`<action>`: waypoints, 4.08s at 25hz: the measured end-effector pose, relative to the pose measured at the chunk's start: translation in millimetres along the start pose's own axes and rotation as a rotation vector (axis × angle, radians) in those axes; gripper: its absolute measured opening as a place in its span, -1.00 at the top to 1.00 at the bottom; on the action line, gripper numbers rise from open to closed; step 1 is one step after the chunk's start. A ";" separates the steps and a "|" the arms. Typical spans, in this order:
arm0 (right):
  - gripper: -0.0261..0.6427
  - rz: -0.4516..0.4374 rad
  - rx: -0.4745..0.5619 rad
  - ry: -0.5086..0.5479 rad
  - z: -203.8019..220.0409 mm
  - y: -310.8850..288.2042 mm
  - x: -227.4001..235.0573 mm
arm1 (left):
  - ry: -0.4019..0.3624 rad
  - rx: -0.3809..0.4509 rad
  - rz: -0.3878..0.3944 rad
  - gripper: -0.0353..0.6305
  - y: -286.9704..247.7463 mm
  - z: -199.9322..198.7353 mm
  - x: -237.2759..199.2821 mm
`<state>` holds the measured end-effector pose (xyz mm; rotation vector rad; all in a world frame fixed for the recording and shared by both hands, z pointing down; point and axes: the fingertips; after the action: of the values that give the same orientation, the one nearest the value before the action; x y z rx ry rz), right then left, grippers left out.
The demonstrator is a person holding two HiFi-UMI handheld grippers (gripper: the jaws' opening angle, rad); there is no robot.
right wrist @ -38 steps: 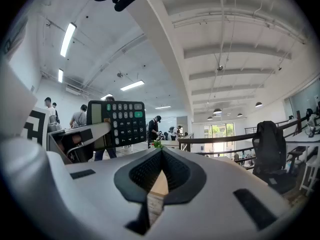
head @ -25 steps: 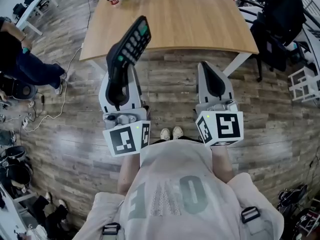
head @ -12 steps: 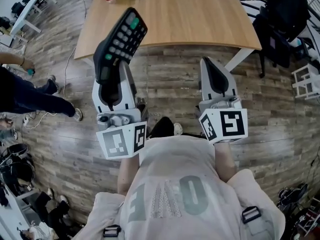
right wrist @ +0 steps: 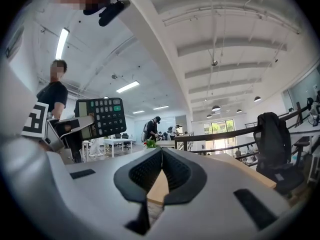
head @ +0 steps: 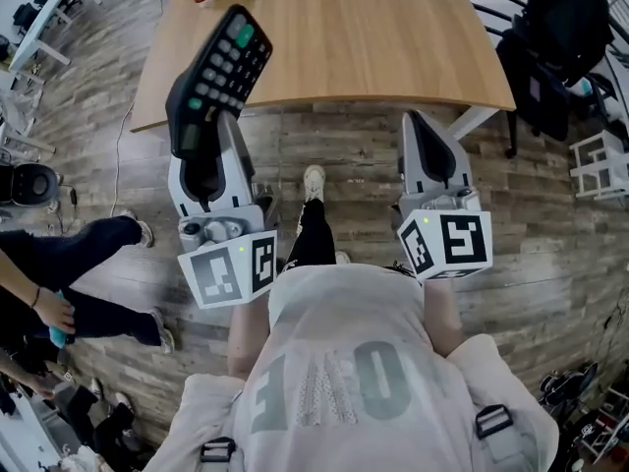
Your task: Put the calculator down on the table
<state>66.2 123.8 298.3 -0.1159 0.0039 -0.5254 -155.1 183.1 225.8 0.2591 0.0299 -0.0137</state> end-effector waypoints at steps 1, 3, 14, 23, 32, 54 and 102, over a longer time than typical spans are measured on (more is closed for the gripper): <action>0.86 0.004 -0.007 0.003 0.4 -9.3 5.6 | -0.001 -0.004 0.003 0.54 -12.0 3.3 0.4; 0.86 0.014 -0.026 0.008 0.5 -27.9 14.7 | 0.006 -0.013 0.009 0.54 -35.7 10.1 -0.9; 0.86 0.071 -0.028 0.023 -29.3 -160.8 67.9 | 0.057 -0.048 0.070 0.54 -189.0 57.4 -21.0; 0.86 0.080 -0.014 0.061 -71.9 -275.0 91.8 | 0.060 -0.037 0.111 0.54 -316.6 64.8 -46.7; 0.86 0.059 -0.022 0.039 -80.7 -319.7 127.4 | 0.049 -0.079 0.099 0.54 -369.8 85.4 -31.5; 0.86 -0.055 -0.049 0.056 -74.6 -354.3 155.9 | -0.215 -0.325 0.324 0.55 -426.8 130.3 16.9; 0.86 0.068 -0.299 -0.211 29.6 -382.2 216.0 | -0.413 -1.850 1.942 0.54 -328.5 448.5 100.2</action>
<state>62.9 -309.3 375.9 -0.4612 -0.1192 -0.4405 -48.3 -250.3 571.9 -1.6521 -0.6092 1.8086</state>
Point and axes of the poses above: the fingertips, and each gripper's own axes: y backward along the fingers, x to its right, z out of its underside, and after that the axes turned 9 degrees about -x, right-handed
